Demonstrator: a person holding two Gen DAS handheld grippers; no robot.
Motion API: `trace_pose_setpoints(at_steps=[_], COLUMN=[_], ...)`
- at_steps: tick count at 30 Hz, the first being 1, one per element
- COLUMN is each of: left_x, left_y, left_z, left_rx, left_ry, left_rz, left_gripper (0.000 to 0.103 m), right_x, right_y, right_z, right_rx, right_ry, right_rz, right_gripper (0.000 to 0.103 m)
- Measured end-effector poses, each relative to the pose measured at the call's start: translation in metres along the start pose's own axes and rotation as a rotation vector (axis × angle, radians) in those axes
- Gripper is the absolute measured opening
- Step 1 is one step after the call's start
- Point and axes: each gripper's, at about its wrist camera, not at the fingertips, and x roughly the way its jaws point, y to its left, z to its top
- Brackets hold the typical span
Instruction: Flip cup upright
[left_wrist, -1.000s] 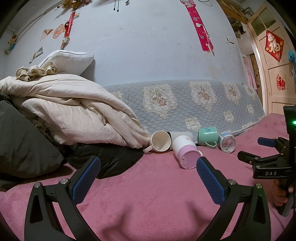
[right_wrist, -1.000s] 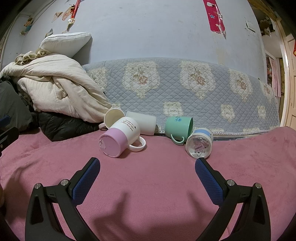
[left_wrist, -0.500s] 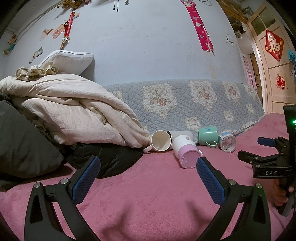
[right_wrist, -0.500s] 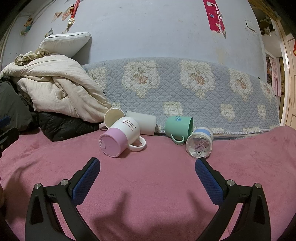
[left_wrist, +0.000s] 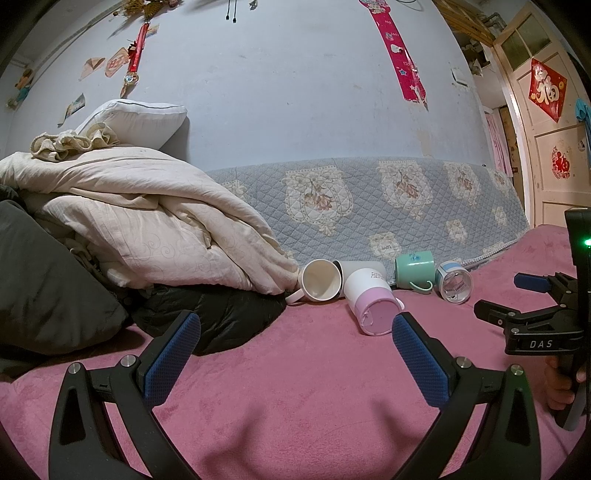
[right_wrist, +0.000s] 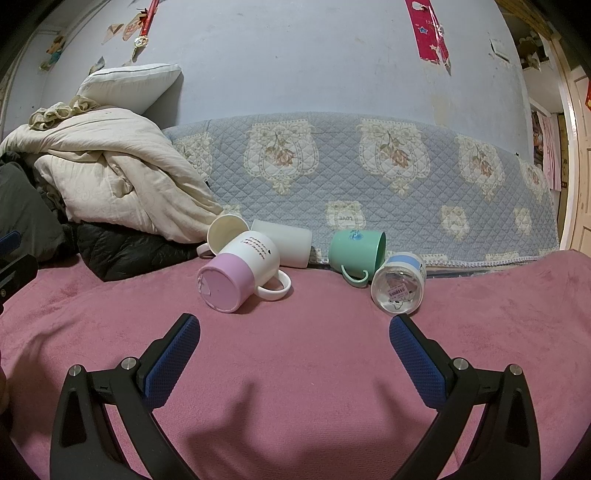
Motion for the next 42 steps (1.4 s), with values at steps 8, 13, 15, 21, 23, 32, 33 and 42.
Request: trace_pose_setpoints(at_steps=[8,13,15,21,23,32,33,42], left_x=[0.000,-0.001,-0.001,-0.001,-0.002,-0.003,-0.003,0.000], left_y=[0.000,-0.002,-0.005,-0.002,0.002,0.006,0.006,0.005], left_z=[0.000,0.000,0.000,0.001,0.001,0.004,0.004,0.006], left_rx=[0.001,0.007,0.013,-0.004,-0.020,-0.044,-0.044,-0.029], left_ry=[0.001,0.004,0.002,-0.002,-0.004,-0.004,-0.004,0.006], left_rz=[0.000,-0.005,-0.004,-0.015,-0.017,-0.018,-0.017,0.004], left_gripper=[0.103,0.103,0.103,0.103,0.103,0.103,0.103,0.103], right_x=[0.001,0.003,0.003,0.005,0.004,-0.006,-0.004,0.026], right_y=[-0.001,-0.001,-0.002,-0.004,-0.007,-0.071,-0.082,-0.155], right_z=[0.001,0.001,0.000,-0.002,-0.003,0.017,0.023,0.096], right_rx=[0.000,0.006,0.011,0.023,0.040,0.210,0.233,0.355], right_ry=[0.002,0.005,0.008,0.010,0.016,0.095,0.118,0.237], right_rz=[0.001,0.002,0.003,-0.001,-0.020,-0.136,-0.157,-0.219], right_gripper=[0.103,0.103,0.103,0.103,0.103,0.103,0.103,0.103])
